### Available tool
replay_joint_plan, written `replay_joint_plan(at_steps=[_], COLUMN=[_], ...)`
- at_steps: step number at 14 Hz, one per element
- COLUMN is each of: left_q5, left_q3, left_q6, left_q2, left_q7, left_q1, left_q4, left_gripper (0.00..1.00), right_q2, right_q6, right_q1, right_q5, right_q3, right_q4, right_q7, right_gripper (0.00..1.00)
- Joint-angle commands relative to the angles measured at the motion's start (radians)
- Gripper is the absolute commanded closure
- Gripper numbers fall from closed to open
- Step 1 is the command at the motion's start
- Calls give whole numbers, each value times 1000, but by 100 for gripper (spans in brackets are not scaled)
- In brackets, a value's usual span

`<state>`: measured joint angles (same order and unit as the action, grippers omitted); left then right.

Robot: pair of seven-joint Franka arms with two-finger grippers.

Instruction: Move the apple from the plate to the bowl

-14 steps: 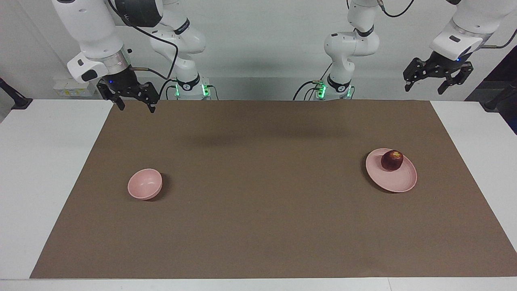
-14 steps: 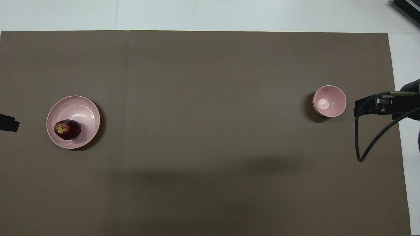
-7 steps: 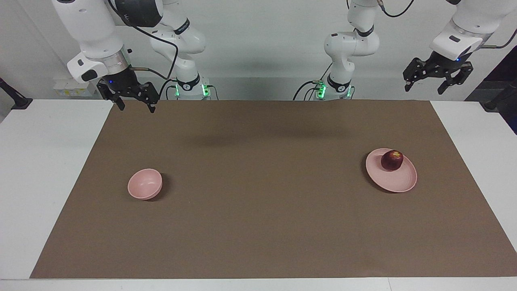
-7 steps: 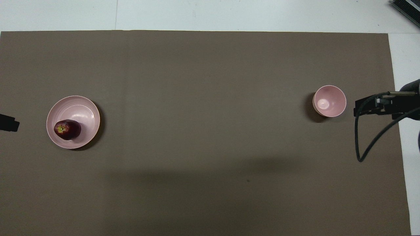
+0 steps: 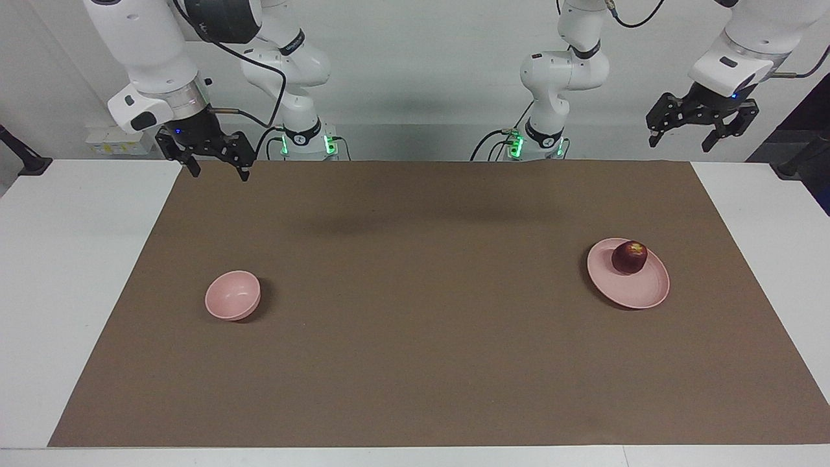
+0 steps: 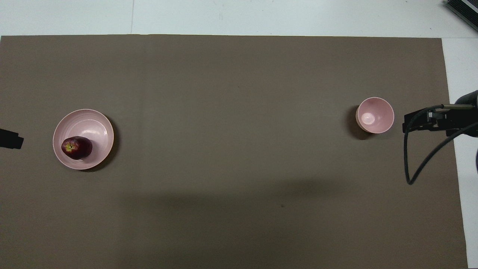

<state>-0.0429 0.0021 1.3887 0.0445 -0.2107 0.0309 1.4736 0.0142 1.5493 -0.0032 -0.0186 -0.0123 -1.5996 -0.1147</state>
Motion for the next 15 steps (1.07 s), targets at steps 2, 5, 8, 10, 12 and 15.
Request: replay_joint_plan(at_steps=[2, 5, 8, 10, 12, 15], left_q5=[34, 34, 34, 34, 34, 57], left_q3=[-1, 28, 81, 119, 125, 131], left_q6=[90, 190, 321, 442, 547, 715], left_q2=[44, 57, 57, 57, 57, 57], left_q7=[-4, -6, -9, -41, -65, -64], left_q1=[-9, -9, -6, -6, -8, -8], left_q4=[88, 178, 304, 397, 486, 637], left_gripper=[0, 0, 0, 0, 0, 0], right_q2=[16, 16, 16, 16, 16, 16], right_q6=[18, 18, 18, 20, 18, 18], right_q1=[-9, -9, -9, -9, -9, -9], right_q5=[5, 5, 5, 5, 5, 5], right_q3=[-5, -5, -5, -5, -5, -5], right_q4=[-23, -23, -23, -22, -23, -23], right_q7=[10, 10, 10, 10, 10, 10], right_gripper=[0, 0, 0, 0, 0, 0])
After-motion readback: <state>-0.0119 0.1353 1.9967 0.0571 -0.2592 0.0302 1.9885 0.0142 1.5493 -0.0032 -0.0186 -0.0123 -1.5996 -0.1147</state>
